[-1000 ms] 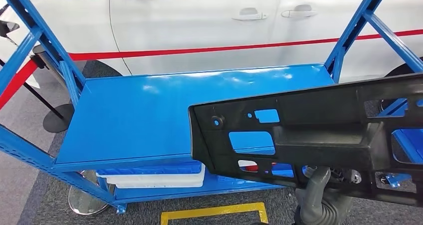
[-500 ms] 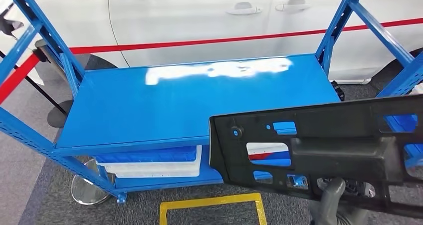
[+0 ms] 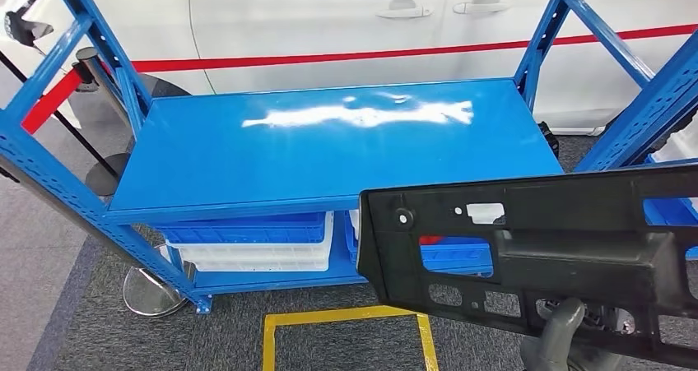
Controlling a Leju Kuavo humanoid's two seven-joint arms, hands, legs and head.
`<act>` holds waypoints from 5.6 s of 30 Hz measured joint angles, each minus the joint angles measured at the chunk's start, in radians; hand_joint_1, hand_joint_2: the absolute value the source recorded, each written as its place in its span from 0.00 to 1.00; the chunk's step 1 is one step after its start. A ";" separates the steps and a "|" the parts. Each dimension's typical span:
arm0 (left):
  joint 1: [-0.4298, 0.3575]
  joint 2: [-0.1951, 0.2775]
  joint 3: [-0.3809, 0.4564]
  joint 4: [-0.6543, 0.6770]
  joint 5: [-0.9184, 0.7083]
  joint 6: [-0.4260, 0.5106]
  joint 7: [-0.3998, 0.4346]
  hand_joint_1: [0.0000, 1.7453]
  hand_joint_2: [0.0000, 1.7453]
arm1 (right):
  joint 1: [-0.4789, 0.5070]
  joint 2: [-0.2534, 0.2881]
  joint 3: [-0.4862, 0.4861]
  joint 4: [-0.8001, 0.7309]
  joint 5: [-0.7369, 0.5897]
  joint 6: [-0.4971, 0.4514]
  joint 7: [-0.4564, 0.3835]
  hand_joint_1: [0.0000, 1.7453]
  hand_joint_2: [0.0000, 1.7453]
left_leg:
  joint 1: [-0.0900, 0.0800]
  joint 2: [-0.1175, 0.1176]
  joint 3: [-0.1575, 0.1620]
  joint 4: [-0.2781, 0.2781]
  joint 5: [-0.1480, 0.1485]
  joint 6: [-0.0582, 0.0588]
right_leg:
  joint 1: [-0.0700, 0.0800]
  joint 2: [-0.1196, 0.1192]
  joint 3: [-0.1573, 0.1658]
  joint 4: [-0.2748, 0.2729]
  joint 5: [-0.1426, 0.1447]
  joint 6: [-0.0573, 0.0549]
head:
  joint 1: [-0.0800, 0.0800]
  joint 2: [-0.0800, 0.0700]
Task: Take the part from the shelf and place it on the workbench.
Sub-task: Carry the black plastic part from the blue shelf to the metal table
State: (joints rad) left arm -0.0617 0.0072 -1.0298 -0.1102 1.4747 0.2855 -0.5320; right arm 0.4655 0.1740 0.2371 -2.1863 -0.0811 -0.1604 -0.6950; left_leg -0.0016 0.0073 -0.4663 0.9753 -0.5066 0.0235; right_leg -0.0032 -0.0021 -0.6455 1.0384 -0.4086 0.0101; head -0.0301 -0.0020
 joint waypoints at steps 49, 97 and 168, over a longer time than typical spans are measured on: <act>-0.009 -0.005 -0.126 0.011 0.048 -0.033 0.006 0.00 0.00 | 0.081 0.168 -0.241 -0.131 -0.032 -0.072 -0.003 1.00 1.00 | 0.015 0.014 -0.109 0.213 -0.114 -0.057 | -0.015 0.012 0.059 -0.016 -0.041 -0.038 | 0.016 0.000; -0.008 0.033 -0.178 0.029 0.051 -0.048 -0.005 0.00 0.00 | 0.084 0.178 -0.270 -0.111 0.226 -0.268 0.000 1.00 1.00 | 0.006 0.036 -0.033 -0.007 0.032 -0.005 | -0.015 0.010 -0.084 0.257 -0.157 0.012 | 0.026 0.000; -0.015 0.028 -0.178 0.035 0.051 -0.071 -0.023 0.00 0.00 | 0.092 0.170 -0.191 -0.069 0.611 -0.538 0.000 1.00 1.00 | 0.012 0.087 -0.032 0.036 -0.014 -0.060 | -0.017 -0.028 0.069 -0.005 -0.070 -0.022 | 0.019 0.000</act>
State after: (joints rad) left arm -0.0772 0.0357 -1.2079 -0.0748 1.5255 0.2146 -0.5547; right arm 0.5572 0.3444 0.0463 -2.2558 0.5297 -0.6989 -0.6948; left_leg 0.0105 0.0946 -0.4985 1.0110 -0.5208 -0.0365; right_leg -0.0202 -0.0300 -0.5768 1.0334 -0.4787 -0.0118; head -0.0113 -0.0019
